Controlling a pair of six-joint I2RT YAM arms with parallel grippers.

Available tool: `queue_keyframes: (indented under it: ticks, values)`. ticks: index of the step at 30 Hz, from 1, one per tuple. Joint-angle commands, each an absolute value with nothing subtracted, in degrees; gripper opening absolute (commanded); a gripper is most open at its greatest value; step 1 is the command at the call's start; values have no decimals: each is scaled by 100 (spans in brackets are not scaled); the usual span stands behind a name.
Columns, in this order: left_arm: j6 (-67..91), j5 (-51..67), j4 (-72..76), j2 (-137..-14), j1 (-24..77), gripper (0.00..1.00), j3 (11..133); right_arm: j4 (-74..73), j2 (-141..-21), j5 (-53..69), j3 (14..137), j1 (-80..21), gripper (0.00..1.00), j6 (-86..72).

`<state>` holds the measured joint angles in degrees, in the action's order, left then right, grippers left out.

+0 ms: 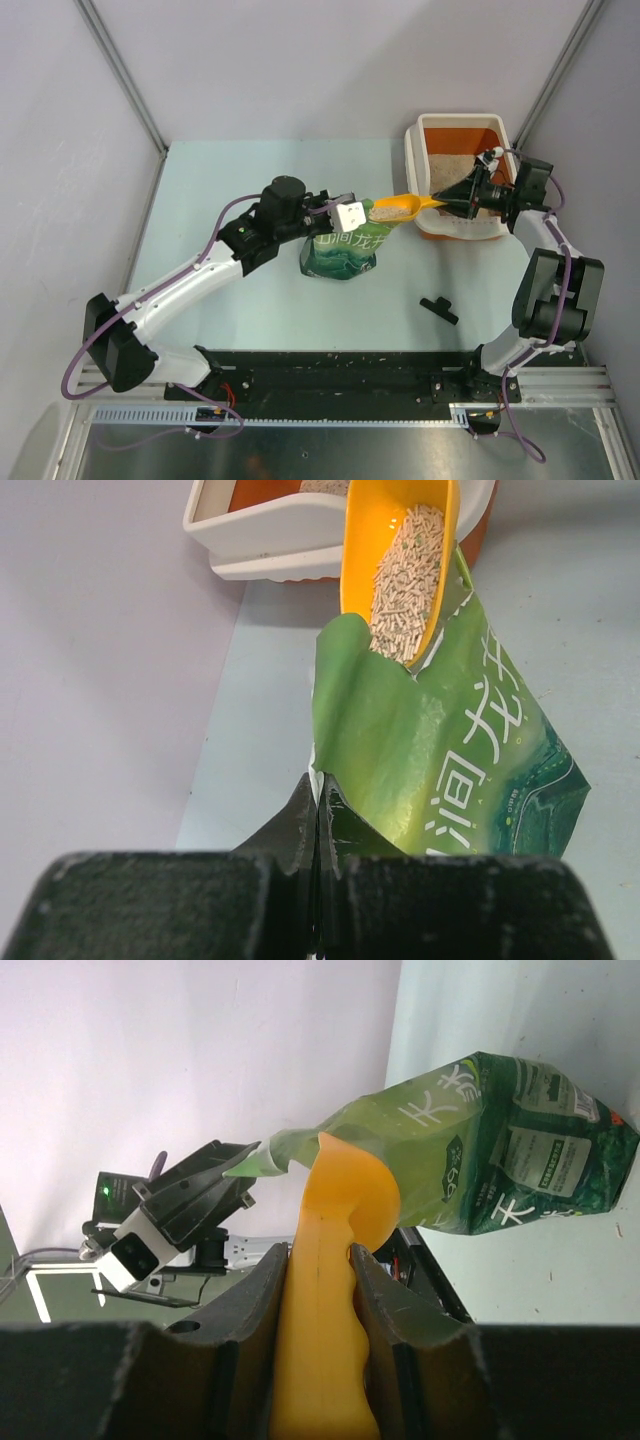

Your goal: Fill the litter box with clean litter

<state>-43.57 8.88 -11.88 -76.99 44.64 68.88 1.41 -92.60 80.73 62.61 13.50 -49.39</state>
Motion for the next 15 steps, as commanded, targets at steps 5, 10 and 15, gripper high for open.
queue_keyframes:
  ticks: [5, 10, 15]
  values:
    - [-4500, 668, -1143, -7629, 4412, 0, 7093, -711, -9228, 8595, 6275, 1476, 0, -4228]
    - [-4588, 668, -1143, -7629, 4412, 0, 7066, -1290, -9299, 8806, 6284, 1828, 0, -3815]
    - [-4597, 659, -1143, -7734, 4412, 0, 7172, -2221, -9308, 9000, 6284, 2091, 0, -2963]
